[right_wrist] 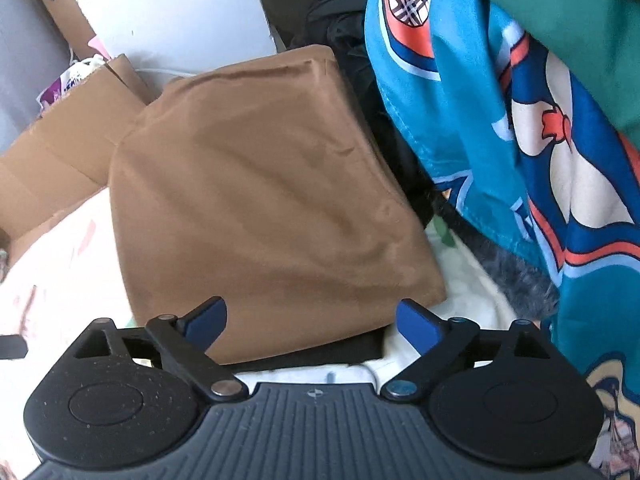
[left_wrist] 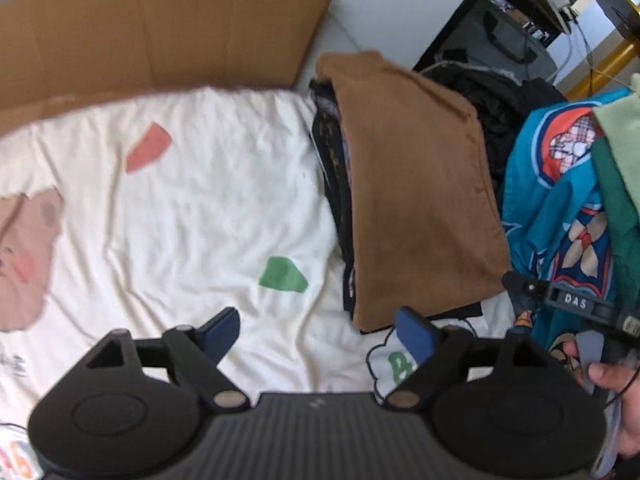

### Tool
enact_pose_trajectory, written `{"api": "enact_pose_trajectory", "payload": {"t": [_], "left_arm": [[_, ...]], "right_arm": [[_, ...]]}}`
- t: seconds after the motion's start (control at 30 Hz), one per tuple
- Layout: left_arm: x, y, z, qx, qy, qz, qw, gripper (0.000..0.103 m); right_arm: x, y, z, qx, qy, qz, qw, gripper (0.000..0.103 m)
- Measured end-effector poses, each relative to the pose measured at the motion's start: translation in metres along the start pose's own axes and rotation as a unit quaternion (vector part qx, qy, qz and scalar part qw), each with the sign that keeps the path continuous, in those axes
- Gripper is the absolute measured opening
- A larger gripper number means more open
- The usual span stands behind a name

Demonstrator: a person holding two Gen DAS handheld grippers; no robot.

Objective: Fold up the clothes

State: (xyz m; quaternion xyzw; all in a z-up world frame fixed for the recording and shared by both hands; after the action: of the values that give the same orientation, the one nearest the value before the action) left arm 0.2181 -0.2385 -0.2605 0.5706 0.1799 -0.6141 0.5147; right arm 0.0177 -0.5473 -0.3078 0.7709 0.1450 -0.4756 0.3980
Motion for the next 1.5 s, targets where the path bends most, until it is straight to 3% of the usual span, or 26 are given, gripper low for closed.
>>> {"api": "enact_pose_trajectory", "payload": {"t": [0.13, 0.53, 1.13, 1.27, 1.5], "left_arm": [[-0.031, 0.005, -0.001, -0.011, 0.016, -0.002, 0.9998, 0.087], [-0.136, 0.008, -0.011, -0.051, 0.074, 0.039, 0.9952, 0.091], [-0.273, -0.033, -0.037, -0.114, 0.127, 0.071, 0.9827, 0.100], [-0.302, -0.048, -0.044, -0.116, 0.154, 0.077, 0.9783, 0.100], [-0.349, -0.078, -0.067, -0.142, 0.177, 0.077, 0.9708, 0.102]], "right_arm": [[-0.018, 0.007, -0.011, 0.004, -0.006, -0.009, 1.000, 0.102], [-0.087, 0.023, -0.042, -0.012, -0.002, -0.017, 1.000, 0.102], [-0.179, 0.031, -0.125, -0.086, 0.031, -0.039, 0.995, 0.102], [-0.196, 0.035, -0.139, -0.102, 0.036, -0.037, 0.994, 0.102], [-0.238, 0.060, -0.159, -0.094, 0.098, -0.044, 0.990, 0.102]]}}
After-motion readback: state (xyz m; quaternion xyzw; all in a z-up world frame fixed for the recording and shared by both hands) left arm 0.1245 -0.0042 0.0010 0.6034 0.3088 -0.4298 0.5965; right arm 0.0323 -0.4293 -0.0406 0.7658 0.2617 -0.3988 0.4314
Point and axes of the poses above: each gripper's, at about its wrist camera, not at the fingertips, and x roughly the way its jaws point, z to its right, y to its top, the point moved 3 cm from there along x, roughly the way its jaws point, and after that the axes turned 1 degree about y, right-handed, at the moved point
